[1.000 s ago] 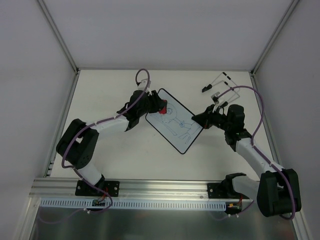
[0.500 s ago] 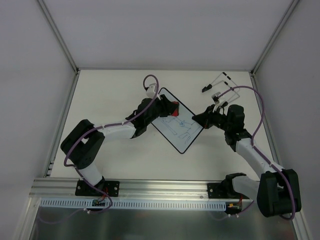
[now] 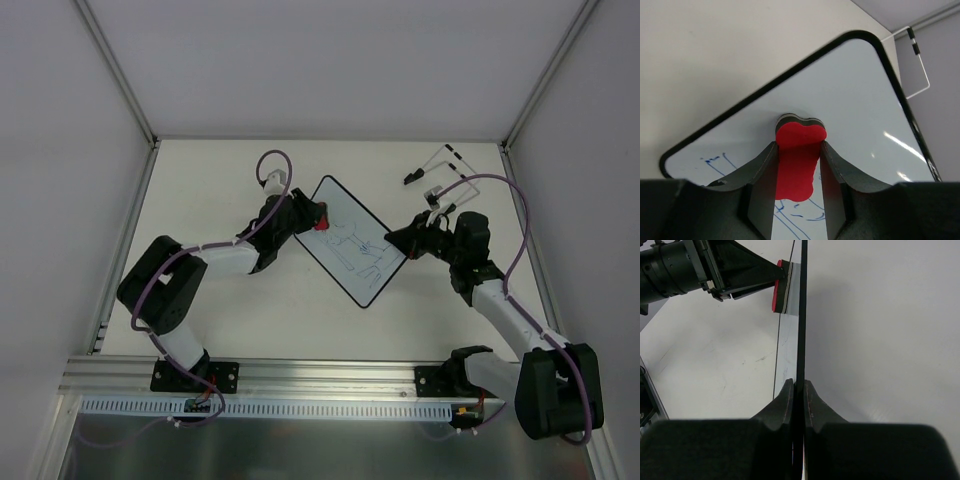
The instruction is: Erase the whiteboard
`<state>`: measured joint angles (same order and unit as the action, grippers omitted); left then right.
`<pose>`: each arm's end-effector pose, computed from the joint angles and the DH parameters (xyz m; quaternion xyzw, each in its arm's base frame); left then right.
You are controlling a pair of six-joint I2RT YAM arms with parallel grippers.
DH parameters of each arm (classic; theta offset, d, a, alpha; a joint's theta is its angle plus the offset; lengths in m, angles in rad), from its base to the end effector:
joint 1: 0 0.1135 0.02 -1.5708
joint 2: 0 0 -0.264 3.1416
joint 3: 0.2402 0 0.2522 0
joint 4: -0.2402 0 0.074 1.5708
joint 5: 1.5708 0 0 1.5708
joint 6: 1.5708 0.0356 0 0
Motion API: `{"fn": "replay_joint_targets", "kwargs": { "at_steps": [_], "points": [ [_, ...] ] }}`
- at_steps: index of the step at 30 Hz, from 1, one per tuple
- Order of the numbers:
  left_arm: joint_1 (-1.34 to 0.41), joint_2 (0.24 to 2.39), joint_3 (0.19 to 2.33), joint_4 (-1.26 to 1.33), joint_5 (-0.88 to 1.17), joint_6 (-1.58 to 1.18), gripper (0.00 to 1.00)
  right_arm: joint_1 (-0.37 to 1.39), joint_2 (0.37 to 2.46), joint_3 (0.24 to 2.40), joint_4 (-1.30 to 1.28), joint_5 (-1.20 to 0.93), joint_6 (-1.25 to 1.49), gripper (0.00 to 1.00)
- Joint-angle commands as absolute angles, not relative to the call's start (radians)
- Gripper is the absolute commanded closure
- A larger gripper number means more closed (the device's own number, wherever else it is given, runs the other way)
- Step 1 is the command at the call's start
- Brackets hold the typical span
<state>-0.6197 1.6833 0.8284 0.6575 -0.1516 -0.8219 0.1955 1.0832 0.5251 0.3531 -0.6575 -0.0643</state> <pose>0.2984 -0.2063 0.2090 -0.1256 0.7623 -0.3732 0.5136 0.2272 0.0672 0.2471 -0.2971 0.7016 0.2891 0.5795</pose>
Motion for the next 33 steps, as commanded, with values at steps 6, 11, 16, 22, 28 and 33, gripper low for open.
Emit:
{"fn": "replay_joint_targets", "kwargs": {
  "at_steps": [6,11,16,22,28,33],
  "points": [
    [-0.627,1.762,0.885,0.598,-0.155,-0.807,1.00,0.238,1.051,0.509,0.341,-0.784,-0.146,1.00],
    [-0.739,1.795,0.925,0.664,-0.137,-0.853,1.00,0.244,1.049,0.508,0.344,-0.778,-0.144,1.00],
    [-0.824,1.802,0.930,0.699,-0.144,-0.879,1.00,0.249,1.049,0.505,0.342,-0.778,-0.143,1.00],
    [-0.874,1.776,0.925,0.710,-0.156,-0.890,1.00,0.255,1.043,0.492,0.342,-0.765,-0.140,1.00],
    [-0.815,1.773,0.830,0.730,-0.239,-0.942,1.00,0.255,1.034,0.482,0.341,-0.761,-0.138,1.00],
    [-0.729,1.773,0.781,0.735,-0.250,-0.960,1.00,0.256,1.025,0.480,0.337,-0.764,-0.138,1.00]
  ]
}}
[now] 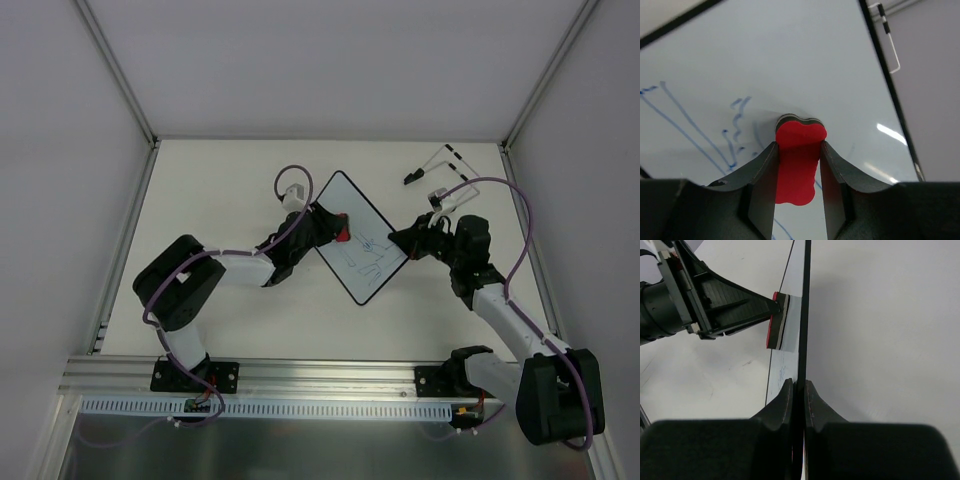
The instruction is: Erase the whiteboard
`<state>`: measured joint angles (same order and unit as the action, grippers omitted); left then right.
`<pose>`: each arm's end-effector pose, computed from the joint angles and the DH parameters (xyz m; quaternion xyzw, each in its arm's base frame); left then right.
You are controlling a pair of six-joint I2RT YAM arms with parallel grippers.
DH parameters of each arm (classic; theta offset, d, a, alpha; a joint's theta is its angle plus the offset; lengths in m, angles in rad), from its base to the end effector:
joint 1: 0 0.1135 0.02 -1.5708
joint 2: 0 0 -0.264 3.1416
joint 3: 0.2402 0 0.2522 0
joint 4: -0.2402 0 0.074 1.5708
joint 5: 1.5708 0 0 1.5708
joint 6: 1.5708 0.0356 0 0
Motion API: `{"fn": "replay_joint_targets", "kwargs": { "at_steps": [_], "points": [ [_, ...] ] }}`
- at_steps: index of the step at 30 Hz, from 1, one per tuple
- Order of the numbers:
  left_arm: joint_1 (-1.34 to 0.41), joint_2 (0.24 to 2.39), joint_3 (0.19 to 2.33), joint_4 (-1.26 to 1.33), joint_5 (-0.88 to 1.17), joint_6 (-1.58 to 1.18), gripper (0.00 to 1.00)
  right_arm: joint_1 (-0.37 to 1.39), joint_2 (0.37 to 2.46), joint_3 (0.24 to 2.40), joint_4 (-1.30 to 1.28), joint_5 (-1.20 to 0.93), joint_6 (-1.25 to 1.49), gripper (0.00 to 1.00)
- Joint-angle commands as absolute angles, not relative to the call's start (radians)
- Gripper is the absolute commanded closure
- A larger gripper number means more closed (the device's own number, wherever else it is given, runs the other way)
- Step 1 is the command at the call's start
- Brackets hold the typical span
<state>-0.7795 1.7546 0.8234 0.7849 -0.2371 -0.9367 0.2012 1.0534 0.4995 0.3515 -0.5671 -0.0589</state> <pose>0.2691 -0.2542 0.1965 -0.1361 0.7432 -0.4325 0.4921 0.2227 0.0649 0.2442 -0.2718 0.7148 0.2594 0.5899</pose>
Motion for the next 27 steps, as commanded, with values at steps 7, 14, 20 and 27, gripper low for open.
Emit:
{"fn": "replay_joint_targets", "kwargs": {
  "at_steps": [7,14,20,27],
  "points": [
    [-0.640,1.790,0.770,0.741,-0.247,-0.945,1.00,0.258,1.017,0.479,0.327,-0.761,-0.144,1.00],
    [-0.664,1.838,0.827,0.755,-0.178,-0.951,1.00,0.258,1.022,0.482,0.327,-0.765,-0.143,1.00],
    [-0.790,1.838,0.917,0.776,-0.135,-0.894,1.00,0.264,1.035,0.489,0.327,-0.767,-0.144,1.00],
    [-0.899,1.845,0.965,0.779,-0.097,-0.839,1.00,0.268,1.054,0.499,0.331,-0.762,-0.144,1.00]
  ]
}}
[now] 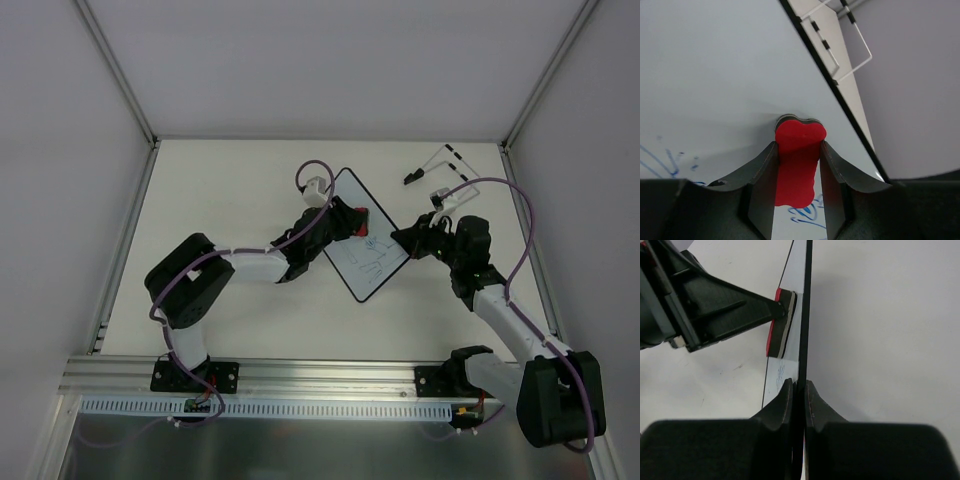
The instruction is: Erase the whiteboard
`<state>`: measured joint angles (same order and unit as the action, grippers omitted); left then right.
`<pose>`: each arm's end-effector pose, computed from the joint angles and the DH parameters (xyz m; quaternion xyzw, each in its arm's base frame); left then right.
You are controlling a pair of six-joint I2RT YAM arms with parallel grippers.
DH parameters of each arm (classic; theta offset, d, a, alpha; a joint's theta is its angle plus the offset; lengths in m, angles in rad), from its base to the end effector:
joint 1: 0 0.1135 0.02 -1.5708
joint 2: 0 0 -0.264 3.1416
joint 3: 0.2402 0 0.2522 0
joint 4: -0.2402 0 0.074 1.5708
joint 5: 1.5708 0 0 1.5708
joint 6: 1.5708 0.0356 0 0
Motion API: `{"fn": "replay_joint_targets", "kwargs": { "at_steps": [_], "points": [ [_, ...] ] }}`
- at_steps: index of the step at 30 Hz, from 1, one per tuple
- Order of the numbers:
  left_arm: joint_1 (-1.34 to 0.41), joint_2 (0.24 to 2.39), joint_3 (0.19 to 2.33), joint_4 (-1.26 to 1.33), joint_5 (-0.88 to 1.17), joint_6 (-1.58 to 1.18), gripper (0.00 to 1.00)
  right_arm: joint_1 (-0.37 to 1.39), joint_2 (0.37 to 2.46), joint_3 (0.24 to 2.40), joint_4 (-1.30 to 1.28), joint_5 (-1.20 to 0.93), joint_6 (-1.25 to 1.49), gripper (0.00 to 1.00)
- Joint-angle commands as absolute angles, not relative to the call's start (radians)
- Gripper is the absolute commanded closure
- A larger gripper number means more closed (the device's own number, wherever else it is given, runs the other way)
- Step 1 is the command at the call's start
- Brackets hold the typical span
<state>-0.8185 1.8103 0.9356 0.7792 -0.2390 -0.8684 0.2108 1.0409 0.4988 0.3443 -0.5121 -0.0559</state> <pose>0.2753 -0.2818 0.2101 -0.0985 0.7325 -0.4401 0.5099 0.2216 0.0653 0.2457 -0.2586 0.7203 0.2427 0.5962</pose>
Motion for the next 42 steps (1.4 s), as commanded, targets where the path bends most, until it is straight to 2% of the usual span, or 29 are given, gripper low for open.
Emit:
{"fn": "replay_joint_targets", "kwargs": {
  "at_steps": [1,8,21,29,34,42],
  "points": [
    [-0.920,1.847,0.963,0.778,-0.094,-0.847,1.00,0.270,1.057,0.502,0.330,-0.759,-0.144,1.00],
    [-0.948,1.839,0.916,0.782,-0.104,-0.870,1.00,0.271,1.065,0.502,0.330,-0.752,-0.146,1.00],
    [-0.710,1.821,0.729,0.758,-0.207,-0.940,1.00,0.273,1.052,0.489,0.328,-0.752,-0.138,1.00],
    [-0.617,1.858,0.722,0.770,-0.183,-0.951,1.00,0.273,1.051,0.489,0.327,-0.755,-0.135,1.00],
    [-0.646,1.873,0.765,0.795,-0.127,-0.954,1.00,0.273,1.051,0.486,0.328,-0.755,-0.133,1.00],
    [-0.833,1.904,0.815,0.853,-0.092,-1.012,1.00,0.276,1.058,0.495,0.328,-0.752,-0.133,1.00]
  ]
}}
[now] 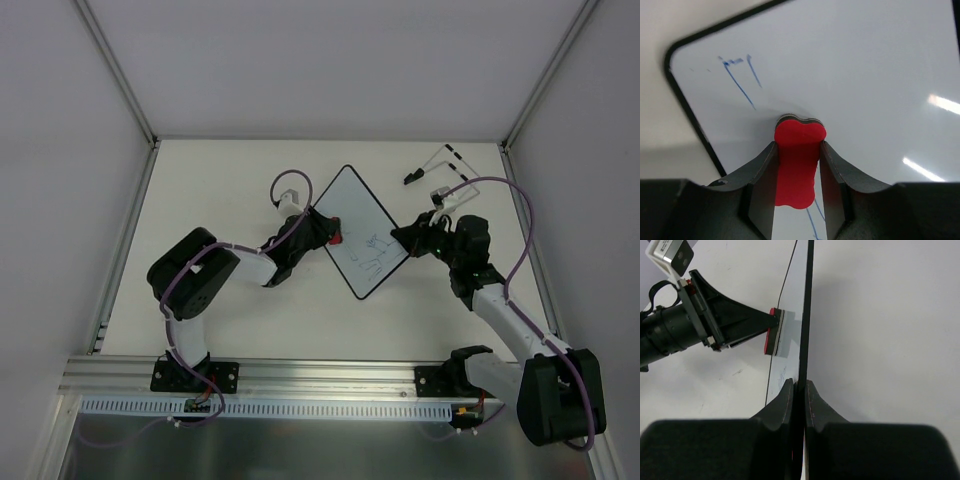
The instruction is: Erase the whiteboard
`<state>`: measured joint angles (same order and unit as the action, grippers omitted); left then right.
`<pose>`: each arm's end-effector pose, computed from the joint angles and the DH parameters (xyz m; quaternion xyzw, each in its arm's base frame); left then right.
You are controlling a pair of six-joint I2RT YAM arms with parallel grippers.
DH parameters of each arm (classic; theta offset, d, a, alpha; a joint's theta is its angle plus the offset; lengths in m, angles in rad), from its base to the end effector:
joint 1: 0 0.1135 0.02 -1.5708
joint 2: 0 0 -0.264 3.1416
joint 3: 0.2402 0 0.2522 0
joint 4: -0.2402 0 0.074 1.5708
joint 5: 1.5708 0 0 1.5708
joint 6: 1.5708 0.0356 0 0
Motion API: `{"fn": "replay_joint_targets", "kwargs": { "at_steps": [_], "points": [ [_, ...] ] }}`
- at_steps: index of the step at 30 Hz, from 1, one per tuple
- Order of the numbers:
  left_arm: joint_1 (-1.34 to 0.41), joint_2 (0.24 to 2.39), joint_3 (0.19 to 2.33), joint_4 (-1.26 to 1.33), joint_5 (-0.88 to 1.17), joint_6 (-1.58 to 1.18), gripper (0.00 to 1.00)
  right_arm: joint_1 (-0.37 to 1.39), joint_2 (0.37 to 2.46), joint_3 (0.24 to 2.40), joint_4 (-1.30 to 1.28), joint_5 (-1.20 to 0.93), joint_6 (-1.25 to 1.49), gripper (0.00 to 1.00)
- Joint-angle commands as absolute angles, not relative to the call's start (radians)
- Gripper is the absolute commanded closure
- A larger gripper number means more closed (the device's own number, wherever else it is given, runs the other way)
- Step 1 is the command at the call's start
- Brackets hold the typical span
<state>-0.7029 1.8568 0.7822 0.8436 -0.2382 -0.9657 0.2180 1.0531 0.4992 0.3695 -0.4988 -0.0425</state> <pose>0.2874 -0.2325 0.1551 -0.1751 0.7620 -0.3942 0.4831 0.2235 0.0670 0.2458 -0.2532 0.7186 0.2434 0.6002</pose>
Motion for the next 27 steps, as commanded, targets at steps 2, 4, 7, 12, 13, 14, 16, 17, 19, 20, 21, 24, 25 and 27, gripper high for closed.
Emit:
{"fn": "replay_joint_targets", "kwargs": {
  "at_steps": [2,4,7,12,13,14,16,17,19,20,21,24,25,27],
  "points": [
    [-0.879,1.895,0.813,0.854,-0.083,-1.009,1.00,0.275,1.058,0.497,0.330,-0.750,-0.133,1.00],
    [-0.906,1.887,0.811,0.854,-0.061,-1.005,1.00,0.276,1.065,0.497,0.331,-0.750,-0.132,1.00],
    [-0.951,1.864,0.805,0.854,-0.058,-0.988,1.00,0.279,1.074,0.499,0.331,-0.752,-0.133,1.00],
    [-0.963,1.847,0.799,0.856,-0.067,-0.966,1.00,0.281,1.078,0.497,0.331,-0.750,-0.137,1.00],
    [-0.957,1.845,0.793,0.854,-0.095,-0.968,1.00,0.281,1.078,0.495,0.331,-0.750,-0.137,1.00],
    [-0.947,1.845,0.782,0.856,-0.103,-0.986,1.00,0.281,1.078,0.495,0.331,-0.750,-0.135,1.00],
    [-0.895,1.851,0.747,0.864,-0.107,-1.024,1.00,0.281,1.078,0.492,0.330,-0.750,-0.133,1.00],
    [-0.873,1.852,0.733,0.865,-0.113,-1.041,1.00,0.281,1.077,0.492,0.330,-0.753,-0.133,1.00],
    [-0.832,1.848,0.707,0.865,-0.130,-1.043,1.00,0.281,1.071,0.489,0.330,-0.755,-0.130,1.00],
    [-0.784,1.851,0.703,0.867,-0.127,-1.048,1.00,0.281,1.068,0.488,0.328,-0.758,-0.129,1.00],
    [-0.760,1.856,0.703,0.867,-0.120,-1.060,1.00,0.282,1.063,0.486,0.328,-0.758,-0.127,1.00],
    [-0.683,1.864,0.713,0.873,-0.124,-1.066,1.00,0.282,1.055,0.480,0.325,-0.761,-0.127,1.00],
    [-0.670,1.865,0.719,0.871,-0.127,-1.063,1.00,0.284,1.057,0.480,0.324,-0.761,-0.127,1.00],
    [-0.632,1.881,0.745,0.871,-0.124,-1.062,1.00,0.282,1.057,0.480,0.321,-0.768,-0.127,1.00]
  ]
}}
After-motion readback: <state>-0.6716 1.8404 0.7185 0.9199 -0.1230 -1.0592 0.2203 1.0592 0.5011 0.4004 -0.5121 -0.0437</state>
